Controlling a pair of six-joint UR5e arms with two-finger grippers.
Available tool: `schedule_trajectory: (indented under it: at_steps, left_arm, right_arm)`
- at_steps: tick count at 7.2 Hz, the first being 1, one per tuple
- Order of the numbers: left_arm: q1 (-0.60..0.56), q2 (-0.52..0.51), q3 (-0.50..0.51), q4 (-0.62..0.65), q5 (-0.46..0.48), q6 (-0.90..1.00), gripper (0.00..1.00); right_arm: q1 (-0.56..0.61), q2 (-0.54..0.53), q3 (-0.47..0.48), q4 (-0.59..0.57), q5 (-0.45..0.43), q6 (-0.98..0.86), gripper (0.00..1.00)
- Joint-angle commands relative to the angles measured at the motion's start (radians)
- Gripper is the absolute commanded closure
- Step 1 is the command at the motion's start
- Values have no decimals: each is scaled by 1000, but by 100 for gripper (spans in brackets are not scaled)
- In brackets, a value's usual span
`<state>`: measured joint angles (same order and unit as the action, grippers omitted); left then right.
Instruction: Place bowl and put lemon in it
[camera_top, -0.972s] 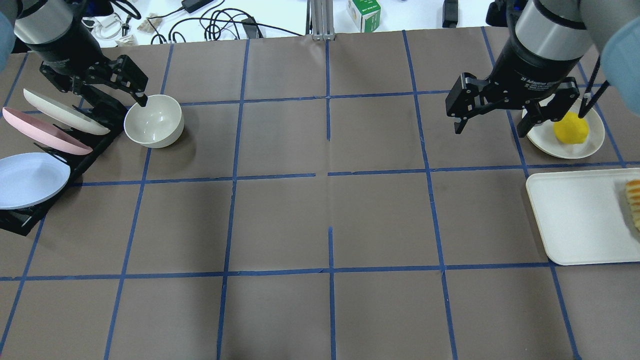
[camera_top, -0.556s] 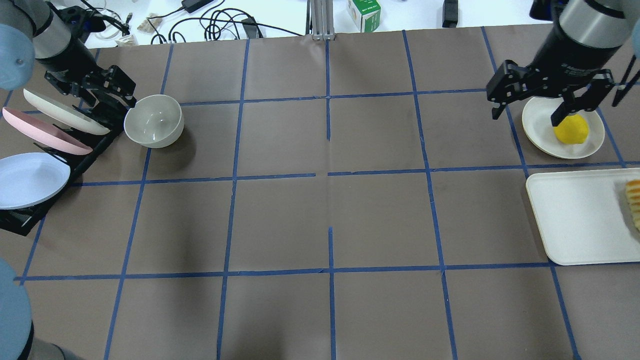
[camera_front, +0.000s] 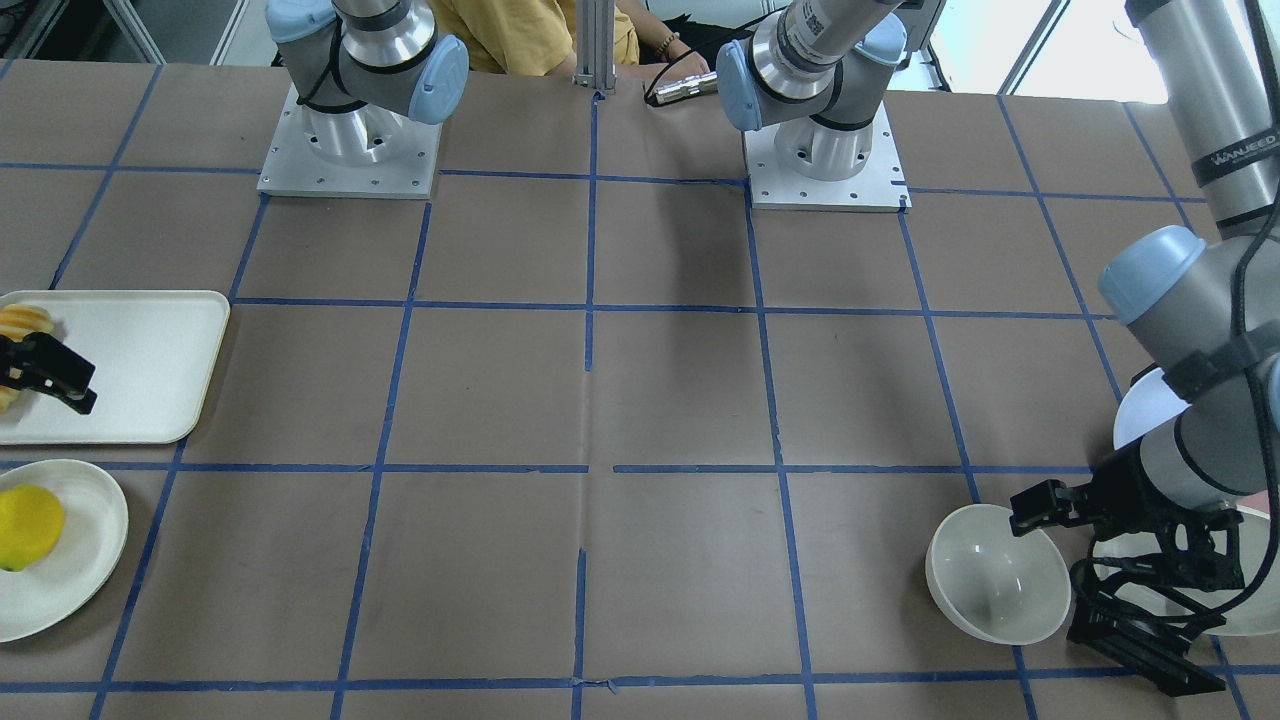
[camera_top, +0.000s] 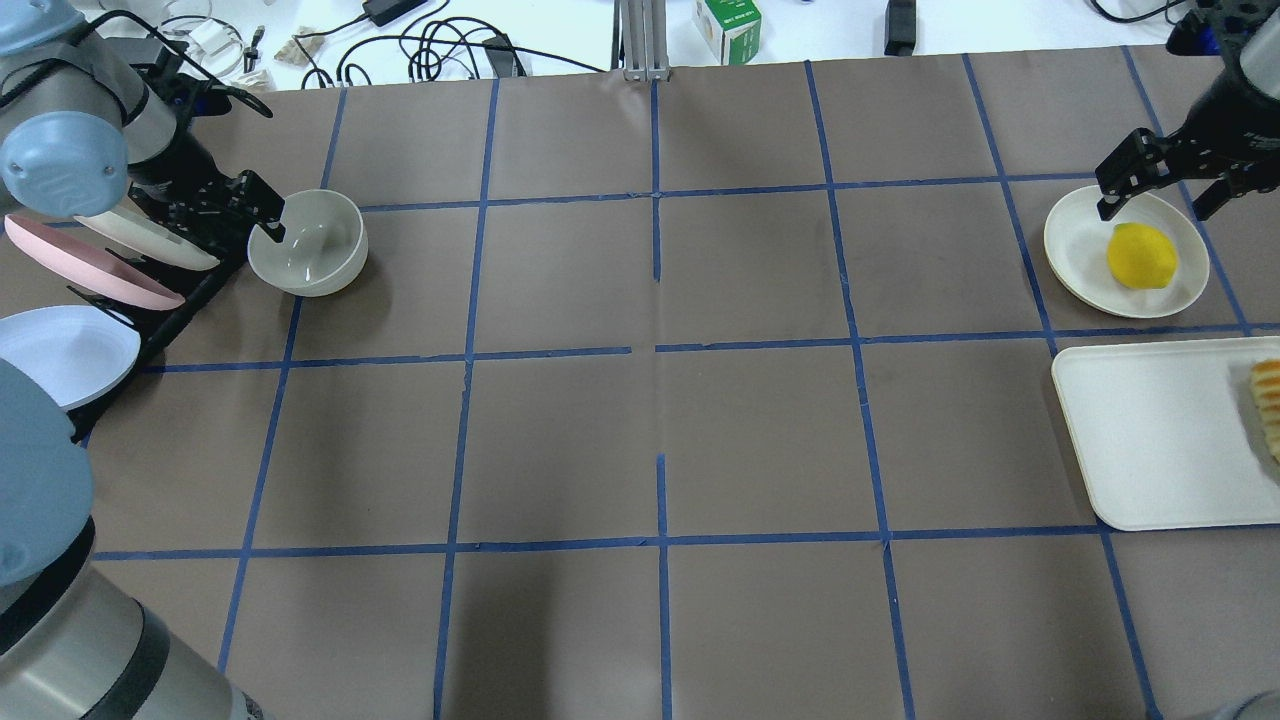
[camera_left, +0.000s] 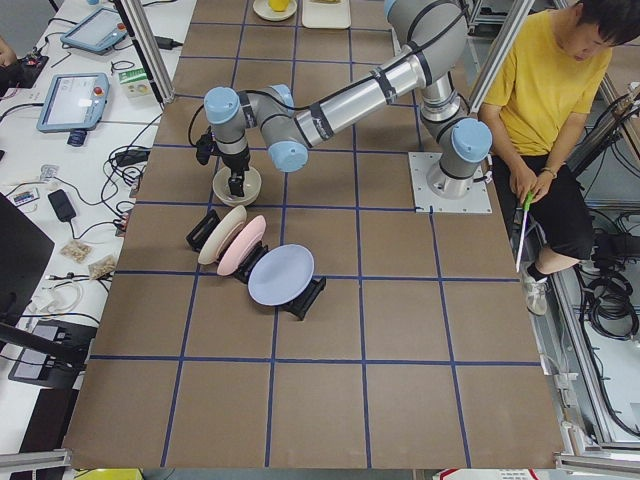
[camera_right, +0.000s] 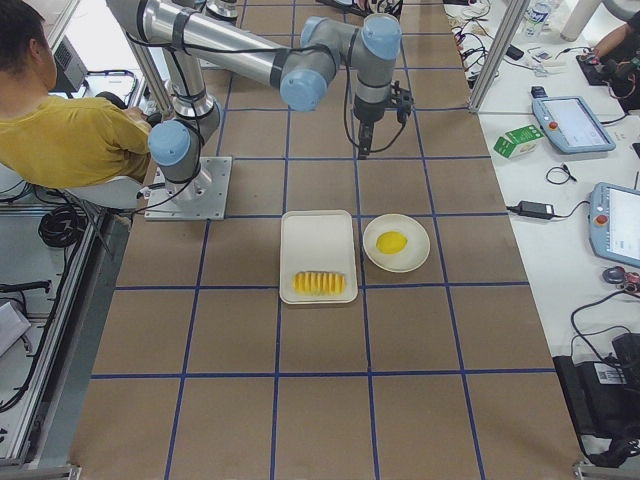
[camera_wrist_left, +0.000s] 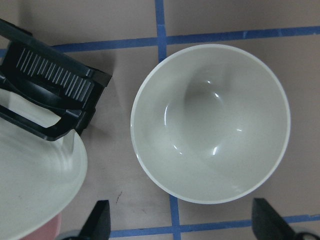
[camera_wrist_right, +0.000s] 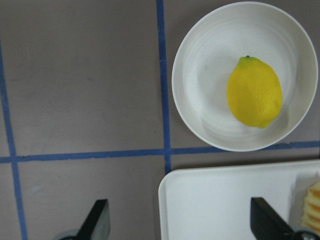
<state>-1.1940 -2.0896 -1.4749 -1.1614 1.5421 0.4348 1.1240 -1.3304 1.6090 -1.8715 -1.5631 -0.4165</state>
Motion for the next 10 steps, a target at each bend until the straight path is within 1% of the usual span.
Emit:
schedule_trajectory:
  at_steps: [1,2,3,4,5,6,7,8,10]
  left_arm:
    - [1,-52,-7,26,3,1,1]
    - [1,-70,-10,26,1,-13,1]
    - [1,-84,-12,26,1,-15,3]
    - [1,-87,-10,26,1,-15,16]
    - [1,-89,-7,26,0,-15,36]
    - [1,-92,-4,26,6,-15,61]
    - [1,-95,4,28,9,-15,90]
    - [1,-99,11,28,7,-19,100]
    - [1,-107,25,28,12,-31,100]
  right_arm:
    - [-77,52,3,-55,6,-97,0]
    - [-79,119,-9,-119,15,-108,0]
    - [-79,178,-8,-267,17,-129,0]
    - [-81,219,-9,-358,18,-240,0]
    - [-85,232,-1,-362,18,-264,0]
    - [-87,241,8,-362,23,-265,0]
    - [-87,258,6,-362,26,-268,0]
    - [-87,278,-1,-363,25,-286,0]
    - [-87,287,-1,-363,25,-298,0]
